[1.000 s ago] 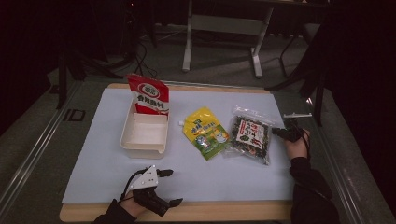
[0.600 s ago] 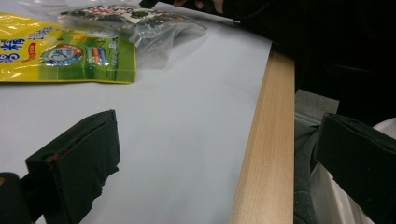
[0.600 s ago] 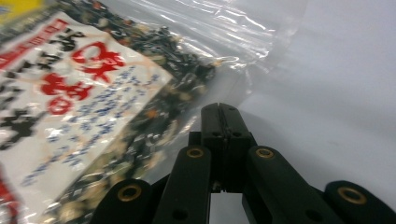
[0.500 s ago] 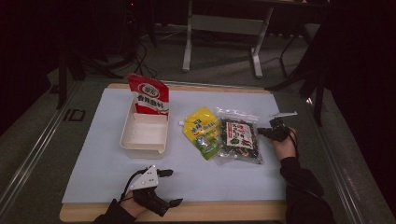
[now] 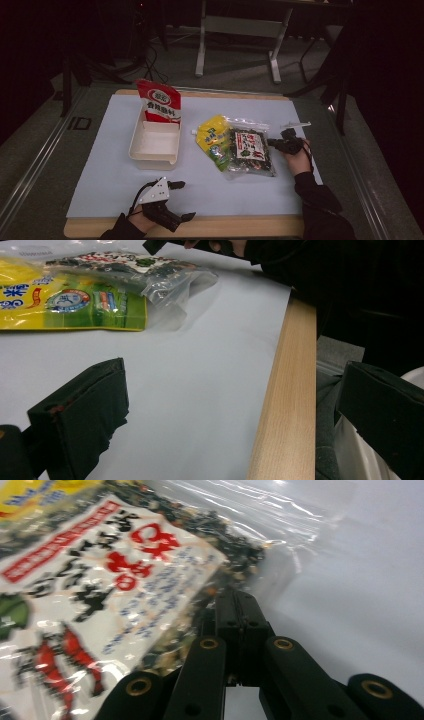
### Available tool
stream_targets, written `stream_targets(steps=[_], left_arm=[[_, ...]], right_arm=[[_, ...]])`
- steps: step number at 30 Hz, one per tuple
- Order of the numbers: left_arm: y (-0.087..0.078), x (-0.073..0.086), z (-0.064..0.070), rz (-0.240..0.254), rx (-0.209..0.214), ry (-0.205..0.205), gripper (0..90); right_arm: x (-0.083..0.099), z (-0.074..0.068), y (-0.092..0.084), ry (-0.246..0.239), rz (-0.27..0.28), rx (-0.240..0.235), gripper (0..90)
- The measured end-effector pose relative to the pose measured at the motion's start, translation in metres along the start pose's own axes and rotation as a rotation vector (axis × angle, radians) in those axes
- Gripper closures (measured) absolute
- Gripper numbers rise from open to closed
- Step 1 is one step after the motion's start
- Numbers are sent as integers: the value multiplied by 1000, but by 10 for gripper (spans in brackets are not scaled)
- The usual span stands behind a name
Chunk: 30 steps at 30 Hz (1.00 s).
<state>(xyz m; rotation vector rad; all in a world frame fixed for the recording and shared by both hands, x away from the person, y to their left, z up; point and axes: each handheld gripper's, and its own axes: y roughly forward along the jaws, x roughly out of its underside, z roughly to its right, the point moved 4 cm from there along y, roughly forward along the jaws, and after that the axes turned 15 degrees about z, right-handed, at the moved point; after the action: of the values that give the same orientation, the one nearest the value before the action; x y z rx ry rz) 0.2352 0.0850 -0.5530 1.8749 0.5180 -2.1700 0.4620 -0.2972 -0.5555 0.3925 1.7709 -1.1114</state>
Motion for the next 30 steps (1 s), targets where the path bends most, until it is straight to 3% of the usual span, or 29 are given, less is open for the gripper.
stream_targets(steps=[3, 6, 10, 15, 25, 27, 30], left_arm=[[0, 1, 1, -5, 4, -2, 14], [1, 1, 0, -6, 4, -2, 13], [0, 1, 0, -6, 3, -6, 14], [1, 1, 0, -5, 3, -2, 13], [1, 0, 1, -5, 6, -1, 13], [1, 1, 1, -6, 5, -3, 13], [1, 0, 1, -6, 6, -1, 13]], right_arm=[[0, 8, 6, -8, -21, 45, 900], [1, 17, 12, 22, -42, 78, 900], [2, 20, 19, 50, -41, 67, 900], [2, 12, 20, 38, -47, 55, 900], [6, -27, 11, -18, -56, -46, 900], [8, -44, 11, -47, -57, -86, 900], [7, -51, 11, -65, -51, -92, 900]])
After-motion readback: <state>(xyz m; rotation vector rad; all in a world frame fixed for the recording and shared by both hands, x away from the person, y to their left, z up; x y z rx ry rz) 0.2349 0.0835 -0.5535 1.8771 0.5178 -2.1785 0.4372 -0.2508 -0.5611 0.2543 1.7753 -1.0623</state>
